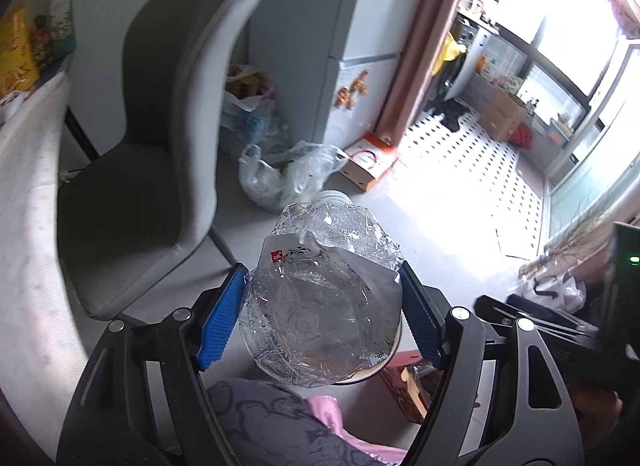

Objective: Collect trash
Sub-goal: 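Carry the carton and bottle to the tan bin and release both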

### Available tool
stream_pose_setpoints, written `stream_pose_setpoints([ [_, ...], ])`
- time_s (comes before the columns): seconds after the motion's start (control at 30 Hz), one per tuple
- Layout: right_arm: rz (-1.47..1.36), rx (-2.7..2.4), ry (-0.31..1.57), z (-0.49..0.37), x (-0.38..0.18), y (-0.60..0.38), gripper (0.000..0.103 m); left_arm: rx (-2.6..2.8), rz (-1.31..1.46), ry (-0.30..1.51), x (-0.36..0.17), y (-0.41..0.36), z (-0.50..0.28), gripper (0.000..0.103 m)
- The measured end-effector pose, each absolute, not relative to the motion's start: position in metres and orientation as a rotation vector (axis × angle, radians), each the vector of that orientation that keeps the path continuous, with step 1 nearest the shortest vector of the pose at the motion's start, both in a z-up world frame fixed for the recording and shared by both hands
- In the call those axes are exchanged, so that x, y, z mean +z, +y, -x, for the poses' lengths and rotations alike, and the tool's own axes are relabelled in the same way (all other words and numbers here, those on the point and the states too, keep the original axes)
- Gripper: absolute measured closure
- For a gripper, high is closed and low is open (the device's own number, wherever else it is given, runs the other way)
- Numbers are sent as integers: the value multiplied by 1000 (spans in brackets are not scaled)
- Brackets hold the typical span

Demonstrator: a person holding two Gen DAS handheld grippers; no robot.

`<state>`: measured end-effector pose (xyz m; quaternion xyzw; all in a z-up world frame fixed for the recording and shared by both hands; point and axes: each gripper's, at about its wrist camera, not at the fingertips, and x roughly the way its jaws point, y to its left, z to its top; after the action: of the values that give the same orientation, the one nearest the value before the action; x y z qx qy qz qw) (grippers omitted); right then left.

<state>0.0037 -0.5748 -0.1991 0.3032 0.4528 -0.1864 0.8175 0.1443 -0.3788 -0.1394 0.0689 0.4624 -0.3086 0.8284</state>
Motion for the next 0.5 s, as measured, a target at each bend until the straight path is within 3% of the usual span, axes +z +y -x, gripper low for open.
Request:
stream_pose_setpoints([
  [0.2, -635, -498, 911, 26, -170, -592, 19, -729, -171, 1004, -145, -418, -134, 28],
  [0.27, -636, -513, 900, 35, -166, -596, 19, -752, -172, 1014, -146, -426, -132, 13],
  [0.5, -651, -513, 902, 38, -168, -598, 17, -705, -106, 985, -124, -404, -139, 6],
])
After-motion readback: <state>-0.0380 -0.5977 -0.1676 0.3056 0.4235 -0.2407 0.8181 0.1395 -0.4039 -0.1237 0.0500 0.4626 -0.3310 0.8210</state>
